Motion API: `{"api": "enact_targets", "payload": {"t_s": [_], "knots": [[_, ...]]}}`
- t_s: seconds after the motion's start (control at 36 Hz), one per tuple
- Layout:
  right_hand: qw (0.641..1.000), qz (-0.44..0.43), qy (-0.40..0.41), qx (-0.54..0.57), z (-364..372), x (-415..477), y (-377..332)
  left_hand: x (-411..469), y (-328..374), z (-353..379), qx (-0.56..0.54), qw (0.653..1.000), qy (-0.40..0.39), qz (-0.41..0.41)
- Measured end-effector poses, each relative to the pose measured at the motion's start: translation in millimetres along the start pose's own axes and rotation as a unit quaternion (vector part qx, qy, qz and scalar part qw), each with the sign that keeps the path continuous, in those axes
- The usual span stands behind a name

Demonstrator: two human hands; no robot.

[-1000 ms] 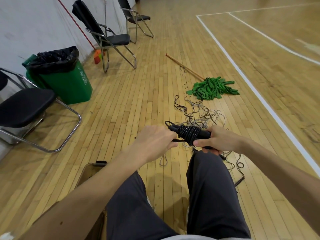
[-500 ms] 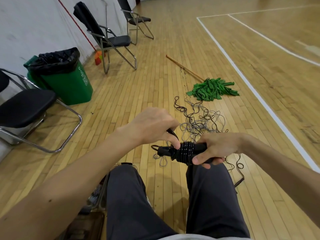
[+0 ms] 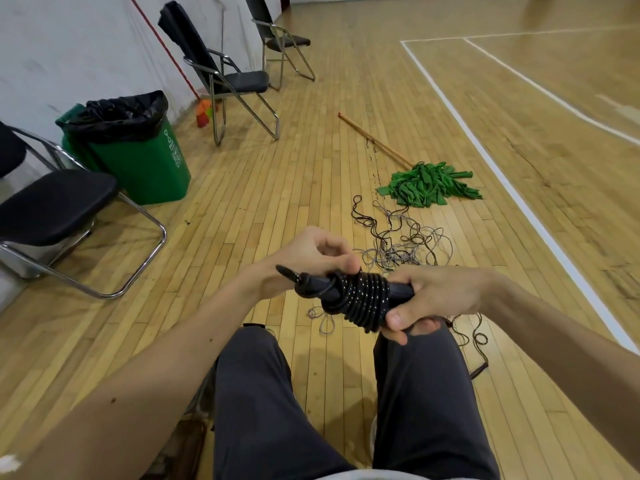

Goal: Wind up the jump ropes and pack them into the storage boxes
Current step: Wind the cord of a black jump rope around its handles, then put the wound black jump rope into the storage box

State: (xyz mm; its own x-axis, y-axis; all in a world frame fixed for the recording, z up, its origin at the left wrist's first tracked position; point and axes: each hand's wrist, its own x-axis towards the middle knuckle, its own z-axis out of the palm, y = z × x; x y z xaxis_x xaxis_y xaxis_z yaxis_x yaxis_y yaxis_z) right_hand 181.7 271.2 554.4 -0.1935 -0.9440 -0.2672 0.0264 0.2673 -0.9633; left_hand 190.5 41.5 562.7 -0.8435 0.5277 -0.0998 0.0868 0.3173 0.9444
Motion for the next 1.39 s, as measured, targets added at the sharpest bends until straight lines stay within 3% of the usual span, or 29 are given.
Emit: {"api": "enact_targets", "payload": {"t_s": [0.08,0.19,0.31,0.44,0.78,0.94,1.06,1.17,1.25,1.39], "knots": [[0.999,-0.034,0.024,0.016,-0.4,8.2,1.7,-3.1,-5.4,3.9,-0.063,0.998,-0.012,-0.028],[0.991,-0.047,0.112,0.064,-4.8,15.4,10.4,-8.1,-7.4,9.9,-0.182,0.977,0.066,-0.088],[0.969,-0.005,0.238,0.061,-9.5,20.4,14.8,-12.6,-11.1,8.6,-0.274,0.936,0.189,-0.115],[0.942,0.046,0.326,0.066,-8.0,34.2,14.5,-13.4,-31.4,4.2,-0.293,0.922,0.214,-0.133],[0.915,0.104,0.383,-0.076,16.3,94.2,4.7,-50.1,-57.2,-12.1,-0.4,0.864,0.272,-0.14],[0.893,0.113,0.408,-0.154,39.0,160.7,3.0,-82.0,-78.4,-29.8,-0.37,0.851,0.348,-0.132],[0.901,0.086,0.374,-0.201,44.1,205.7,2.4,-109.8,-102.4,-53.7,-0.392,0.827,0.386,-0.113],[0.925,0.114,0.328,-0.158,44.1,252.4,15.6,-130.2,-151.1,-72.0,-0.384,0.821,0.402,-0.13],[0.934,0.141,0.294,-0.148,44.1,295.5,37.0,-140.5,-197.5,-76.9,-0.415,0.773,0.455,-0.151],[0.938,0.211,0.226,-0.157,33.2,380.8,82.5,-149.1,-284.1,-94.0,-0.529,0.622,0.544,-0.192]]}}
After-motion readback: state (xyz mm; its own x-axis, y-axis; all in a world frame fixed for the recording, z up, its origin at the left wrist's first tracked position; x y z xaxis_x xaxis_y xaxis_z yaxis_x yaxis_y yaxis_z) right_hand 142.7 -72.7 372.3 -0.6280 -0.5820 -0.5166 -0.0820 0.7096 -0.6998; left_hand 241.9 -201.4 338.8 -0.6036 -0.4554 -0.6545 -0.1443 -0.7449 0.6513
